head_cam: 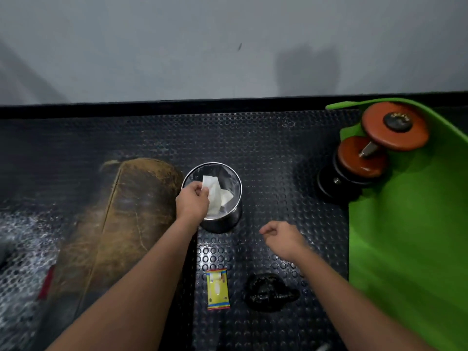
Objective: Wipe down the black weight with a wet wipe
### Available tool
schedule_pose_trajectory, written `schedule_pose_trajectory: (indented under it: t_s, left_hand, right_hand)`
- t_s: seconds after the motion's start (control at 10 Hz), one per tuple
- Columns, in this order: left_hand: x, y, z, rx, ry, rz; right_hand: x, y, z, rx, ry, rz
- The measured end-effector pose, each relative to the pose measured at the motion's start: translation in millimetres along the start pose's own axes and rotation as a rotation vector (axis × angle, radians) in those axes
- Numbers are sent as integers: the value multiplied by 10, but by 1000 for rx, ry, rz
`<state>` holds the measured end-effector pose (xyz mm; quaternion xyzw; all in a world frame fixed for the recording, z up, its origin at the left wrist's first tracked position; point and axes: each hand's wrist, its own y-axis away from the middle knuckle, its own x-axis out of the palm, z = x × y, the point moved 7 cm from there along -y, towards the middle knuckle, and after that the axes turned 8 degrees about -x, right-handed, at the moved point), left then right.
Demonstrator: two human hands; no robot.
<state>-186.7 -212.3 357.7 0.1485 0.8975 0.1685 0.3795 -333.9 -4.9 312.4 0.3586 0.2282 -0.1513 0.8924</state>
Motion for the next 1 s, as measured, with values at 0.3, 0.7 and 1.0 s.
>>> schedule_pose_trajectory:
  t_s: [0.3, 0.7, 1.0]
  left_hand:
    - [940, -1142, 386, -170, -37, 167]
    - [2238, -2386, 1365, -287, -395, 271]
    - [2060, -2234, 1330, -207, -450, 131]
  right_hand:
    - [-178, -886, 16, -80, 8, -109]
    - [19, -2348, -412, -101, 178, 104]
    - [144, -2368, -129, -111, 217, 158]
